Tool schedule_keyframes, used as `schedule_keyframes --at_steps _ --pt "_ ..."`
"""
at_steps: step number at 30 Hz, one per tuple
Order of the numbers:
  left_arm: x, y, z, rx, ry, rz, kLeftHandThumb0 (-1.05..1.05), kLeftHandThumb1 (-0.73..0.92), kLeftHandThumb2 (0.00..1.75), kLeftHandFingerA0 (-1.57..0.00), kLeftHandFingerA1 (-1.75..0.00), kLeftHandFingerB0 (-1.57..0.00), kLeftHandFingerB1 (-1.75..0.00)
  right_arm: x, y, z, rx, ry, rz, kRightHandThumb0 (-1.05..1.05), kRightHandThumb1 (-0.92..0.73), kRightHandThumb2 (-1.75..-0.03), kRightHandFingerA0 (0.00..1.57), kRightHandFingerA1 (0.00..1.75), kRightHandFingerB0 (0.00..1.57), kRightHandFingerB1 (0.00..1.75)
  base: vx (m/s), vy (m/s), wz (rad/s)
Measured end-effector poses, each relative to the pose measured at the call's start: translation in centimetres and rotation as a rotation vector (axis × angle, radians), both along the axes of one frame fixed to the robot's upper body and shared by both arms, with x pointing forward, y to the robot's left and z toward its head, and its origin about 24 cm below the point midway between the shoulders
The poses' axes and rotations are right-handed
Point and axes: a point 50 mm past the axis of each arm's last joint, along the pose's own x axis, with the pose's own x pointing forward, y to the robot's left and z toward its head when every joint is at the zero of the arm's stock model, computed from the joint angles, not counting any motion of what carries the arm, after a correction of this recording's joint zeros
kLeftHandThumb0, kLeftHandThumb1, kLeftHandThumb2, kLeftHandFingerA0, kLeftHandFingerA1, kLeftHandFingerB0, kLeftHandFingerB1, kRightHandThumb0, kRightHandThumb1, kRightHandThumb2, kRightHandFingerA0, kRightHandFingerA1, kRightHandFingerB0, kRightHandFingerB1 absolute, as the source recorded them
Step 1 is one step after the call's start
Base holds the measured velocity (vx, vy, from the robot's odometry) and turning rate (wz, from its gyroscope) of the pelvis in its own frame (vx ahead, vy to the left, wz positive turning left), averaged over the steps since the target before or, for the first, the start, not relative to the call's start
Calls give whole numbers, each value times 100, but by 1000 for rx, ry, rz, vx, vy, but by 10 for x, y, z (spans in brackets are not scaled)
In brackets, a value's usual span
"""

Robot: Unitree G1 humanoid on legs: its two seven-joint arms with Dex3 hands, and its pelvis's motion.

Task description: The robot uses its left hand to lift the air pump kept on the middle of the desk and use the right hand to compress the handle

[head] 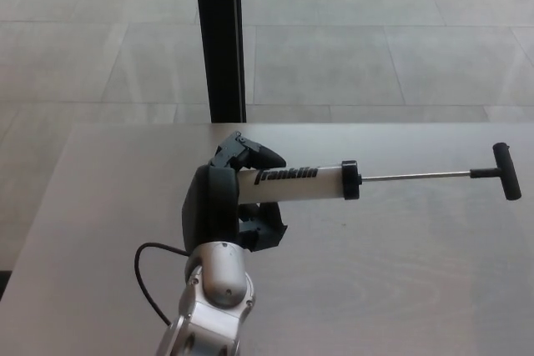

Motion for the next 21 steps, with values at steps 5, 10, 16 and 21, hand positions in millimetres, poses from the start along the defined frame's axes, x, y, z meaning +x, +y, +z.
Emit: schedule_keyframes --at_steps 5,10,16,21 --pt "-2 1 -3 8 6 -2 -15 43 136 -97 -175 -84 -168 9 7 7 -3 20 35 -104 -88 -130 0 14 0 0 0 0 0" --pt "-6 6 -5 13 2 8 -12 43 134 -98 -175 -89 -164 17 18 12 -9 30 70 -99 -79 -108 0 0 0 1 0 0 0" --pt "-8 11 -8 27 10 16 -12 41 140 -99 -175 -84 -171 27 25 25 -11 13 89 -102 -87 -130 0 17 0 1 0 0 0" --pt "-8 12 -8 28 8 19 -11 43 141 -97 -175 -83 -171 30 30 26 14 14 100 -99 -88 -129 0 20 0 4 0 0 0"
